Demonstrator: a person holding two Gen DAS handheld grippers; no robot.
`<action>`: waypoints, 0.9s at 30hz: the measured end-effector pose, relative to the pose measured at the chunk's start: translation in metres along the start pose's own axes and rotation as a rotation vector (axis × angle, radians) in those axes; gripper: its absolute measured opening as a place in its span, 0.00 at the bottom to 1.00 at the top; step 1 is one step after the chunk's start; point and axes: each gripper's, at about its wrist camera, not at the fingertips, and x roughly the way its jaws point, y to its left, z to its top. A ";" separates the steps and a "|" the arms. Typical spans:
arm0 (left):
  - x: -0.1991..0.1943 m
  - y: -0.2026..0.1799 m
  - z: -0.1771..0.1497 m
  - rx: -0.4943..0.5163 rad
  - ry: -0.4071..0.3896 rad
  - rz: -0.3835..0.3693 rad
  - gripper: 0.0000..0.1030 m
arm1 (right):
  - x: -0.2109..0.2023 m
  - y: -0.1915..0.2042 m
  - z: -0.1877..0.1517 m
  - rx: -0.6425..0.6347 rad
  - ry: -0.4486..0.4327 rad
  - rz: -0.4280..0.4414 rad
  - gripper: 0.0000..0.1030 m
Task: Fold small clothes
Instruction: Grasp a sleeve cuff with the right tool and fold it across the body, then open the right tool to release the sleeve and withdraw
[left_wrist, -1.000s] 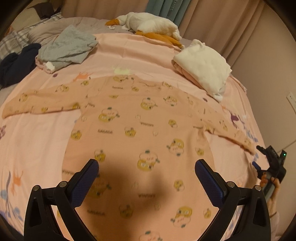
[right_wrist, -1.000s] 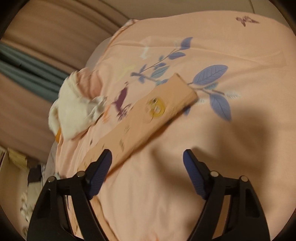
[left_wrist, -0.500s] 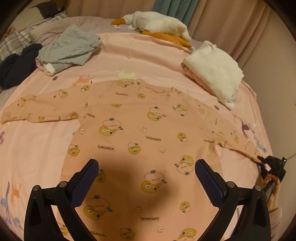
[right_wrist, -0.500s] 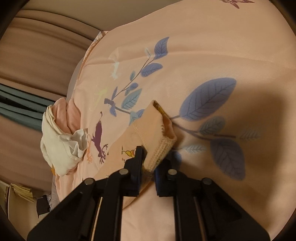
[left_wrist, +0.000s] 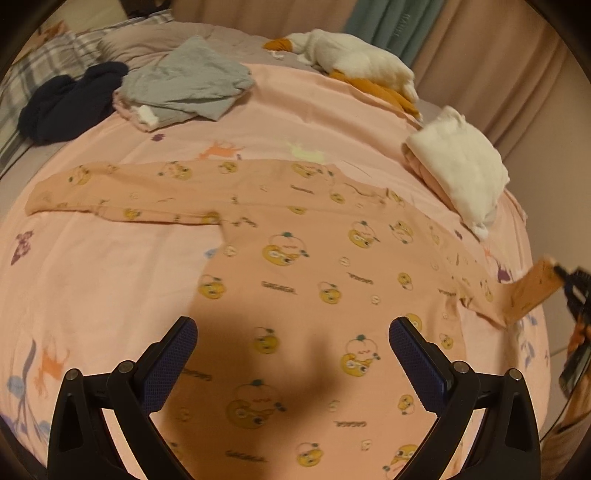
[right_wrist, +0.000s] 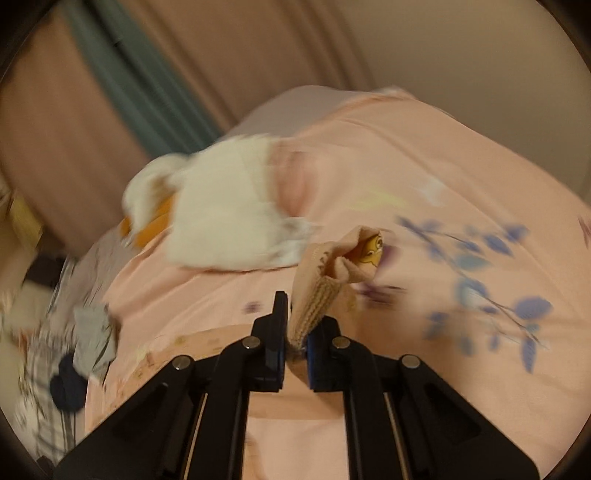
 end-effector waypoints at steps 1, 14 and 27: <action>-0.003 0.006 0.000 -0.009 -0.004 0.003 1.00 | 0.000 0.023 0.001 -0.040 0.002 0.012 0.09; -0.018 0.087 0.006 -0.137 -0.034 0.040 1.00 | 0.040 0.266 -0.081 -0.518 0.058 0.124 0.09; -0.013 0.124 0.008 -0.214 -0.033 0.052 1.00 | 0.128 0.329 -0.246 -0.878 0.285 0.068 0.12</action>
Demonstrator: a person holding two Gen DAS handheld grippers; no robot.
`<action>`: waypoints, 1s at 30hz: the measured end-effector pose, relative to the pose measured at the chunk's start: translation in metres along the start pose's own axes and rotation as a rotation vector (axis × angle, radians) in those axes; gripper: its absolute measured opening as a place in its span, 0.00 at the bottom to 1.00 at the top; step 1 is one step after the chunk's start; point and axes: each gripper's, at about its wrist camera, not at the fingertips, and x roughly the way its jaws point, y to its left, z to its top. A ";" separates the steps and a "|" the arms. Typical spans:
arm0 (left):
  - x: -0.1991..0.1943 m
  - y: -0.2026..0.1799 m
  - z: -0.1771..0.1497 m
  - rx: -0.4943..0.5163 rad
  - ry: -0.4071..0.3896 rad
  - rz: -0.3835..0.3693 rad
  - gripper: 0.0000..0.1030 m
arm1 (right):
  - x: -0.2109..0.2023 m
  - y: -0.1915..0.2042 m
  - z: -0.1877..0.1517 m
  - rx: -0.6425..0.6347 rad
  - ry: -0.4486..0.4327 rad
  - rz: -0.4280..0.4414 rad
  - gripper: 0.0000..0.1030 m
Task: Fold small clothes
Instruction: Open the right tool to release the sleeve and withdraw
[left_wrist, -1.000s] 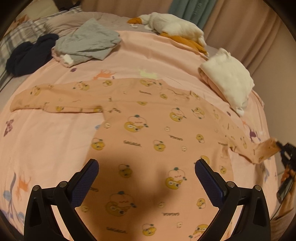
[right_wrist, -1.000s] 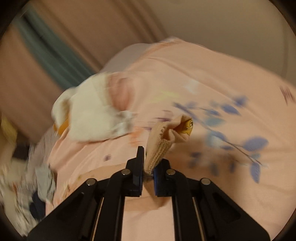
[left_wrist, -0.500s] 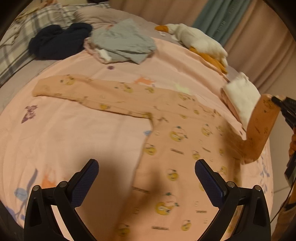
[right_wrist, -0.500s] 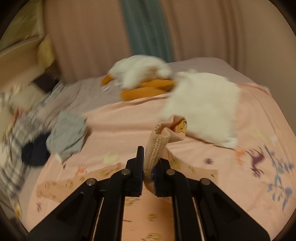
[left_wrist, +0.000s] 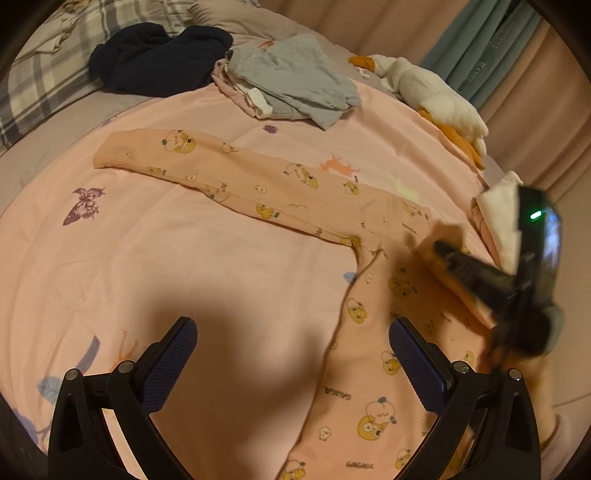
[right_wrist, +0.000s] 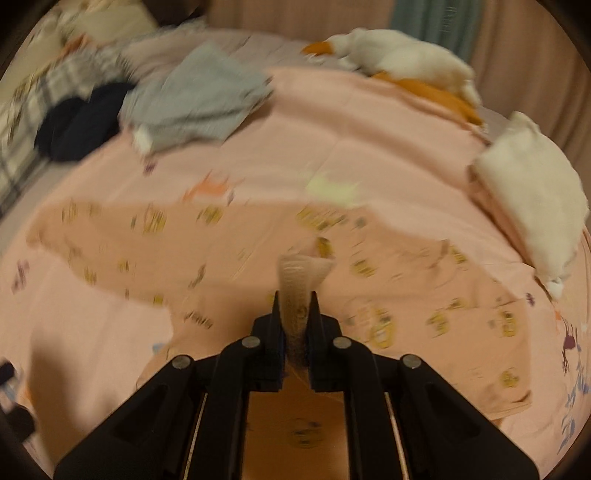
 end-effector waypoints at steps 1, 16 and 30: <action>0.000 0.001 0.000 -0.004 0.000 0.000 1.00 | 0.007 0.009 -0.004 -0.026 0.019 0.004 0.13; 0.013 -0.024 0.024 0.007 0.000 -0.119 1.00 | -0.050 -0.069 -0.033 0.251 -0.075 0.380 0.57; 0.106 -0.128 0.033 0.156 0.149 -0.345 0.27 | -0.020 -0.181 -0.108 0.535 -0.045 0.273 0.24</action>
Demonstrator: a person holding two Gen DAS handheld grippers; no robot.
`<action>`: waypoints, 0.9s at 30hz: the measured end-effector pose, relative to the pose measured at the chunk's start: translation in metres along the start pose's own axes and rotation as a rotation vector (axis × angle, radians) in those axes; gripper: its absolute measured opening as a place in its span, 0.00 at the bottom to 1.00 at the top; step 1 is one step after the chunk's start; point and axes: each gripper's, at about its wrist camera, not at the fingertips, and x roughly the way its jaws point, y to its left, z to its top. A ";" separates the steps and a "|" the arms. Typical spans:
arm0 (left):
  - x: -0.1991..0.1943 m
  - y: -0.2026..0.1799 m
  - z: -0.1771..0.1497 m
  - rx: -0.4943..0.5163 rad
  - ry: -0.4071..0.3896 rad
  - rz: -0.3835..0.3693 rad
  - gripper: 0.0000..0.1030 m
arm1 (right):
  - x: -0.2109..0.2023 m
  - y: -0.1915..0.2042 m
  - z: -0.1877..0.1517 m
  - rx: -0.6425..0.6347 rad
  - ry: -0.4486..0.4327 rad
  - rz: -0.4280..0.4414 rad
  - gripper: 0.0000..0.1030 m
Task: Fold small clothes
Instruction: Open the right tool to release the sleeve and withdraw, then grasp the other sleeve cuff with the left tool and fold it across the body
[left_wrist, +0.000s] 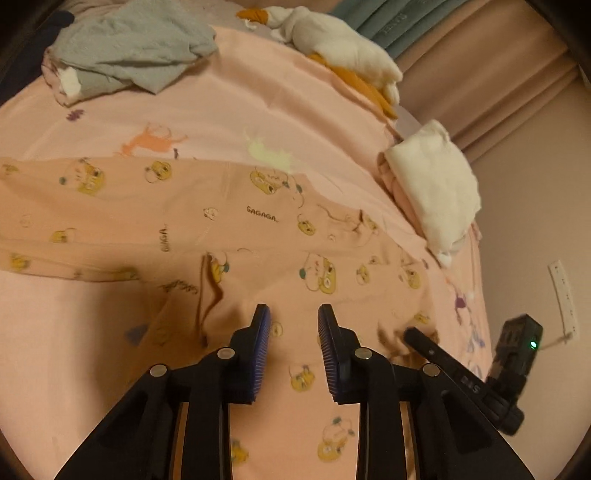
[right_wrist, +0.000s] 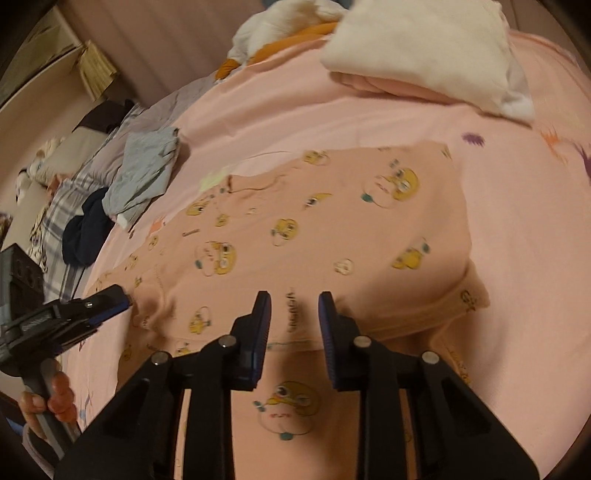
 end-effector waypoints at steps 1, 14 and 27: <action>0.005 0.001 0.000 -0.002 -0.005 0.010 0.27 | 0.002 -0.003 -0.001 0.007 0.002 0.000 0.24; -0.008 0.067 0.004 -0.145 -0.070 0.084 0.23 | -0.019 -0.016 -0.013 -0.005 0.001 -0.024 0.26; -0.127 0.216 -0.009 -0.559 -0.367 0.113 0.67 | -0.048 0.015 -0.033 -0.009 -0.022 0.074 0.35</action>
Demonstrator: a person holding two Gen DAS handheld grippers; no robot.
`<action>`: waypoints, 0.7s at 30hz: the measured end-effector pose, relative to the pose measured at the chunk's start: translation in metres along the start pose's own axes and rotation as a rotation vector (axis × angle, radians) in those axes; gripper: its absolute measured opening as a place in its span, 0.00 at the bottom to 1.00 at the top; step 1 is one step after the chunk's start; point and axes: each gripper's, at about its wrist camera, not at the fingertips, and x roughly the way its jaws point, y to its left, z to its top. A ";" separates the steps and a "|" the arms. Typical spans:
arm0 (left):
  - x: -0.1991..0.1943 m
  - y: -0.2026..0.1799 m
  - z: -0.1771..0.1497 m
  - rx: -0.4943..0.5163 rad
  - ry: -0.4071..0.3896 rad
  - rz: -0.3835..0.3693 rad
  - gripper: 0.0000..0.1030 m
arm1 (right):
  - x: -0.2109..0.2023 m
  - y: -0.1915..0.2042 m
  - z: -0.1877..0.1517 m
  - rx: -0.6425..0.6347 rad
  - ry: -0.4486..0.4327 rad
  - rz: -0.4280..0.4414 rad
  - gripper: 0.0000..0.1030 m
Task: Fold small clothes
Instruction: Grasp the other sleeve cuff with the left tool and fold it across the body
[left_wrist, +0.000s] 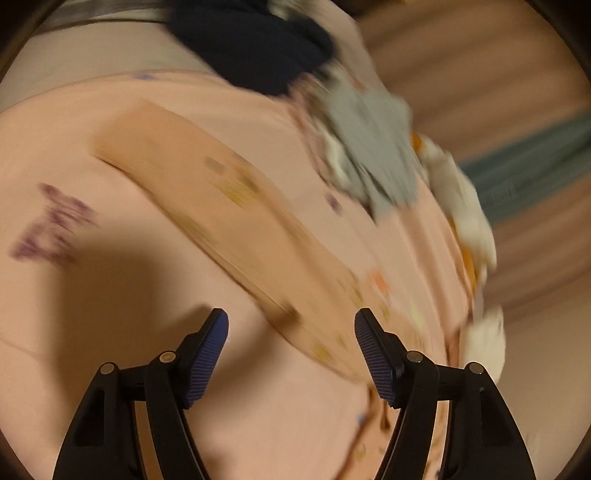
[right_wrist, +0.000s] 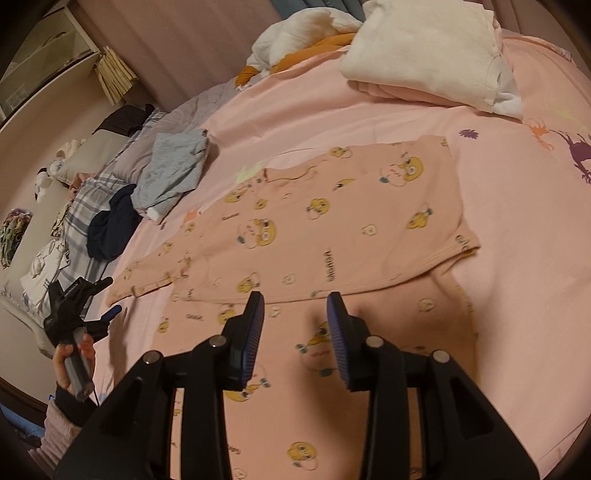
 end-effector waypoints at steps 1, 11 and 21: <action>-0.004 0.013 0.009 -0.042 -0.028 0.009 0.67 | 0.001 0.003 -0.001 0.000 0.004 0.008 0.35; 0.002 0.066 0.060 -0.212 -0.121 -0.043 0.67 | 0.010 0.016 -0.010 0.021 0.027 0.031 0.36; 0.012 0.077 0.080 -0.187 -0.134 0.134 0.14 | 0.019 0.014 -0.015 0.025 0.059 0.009 0.36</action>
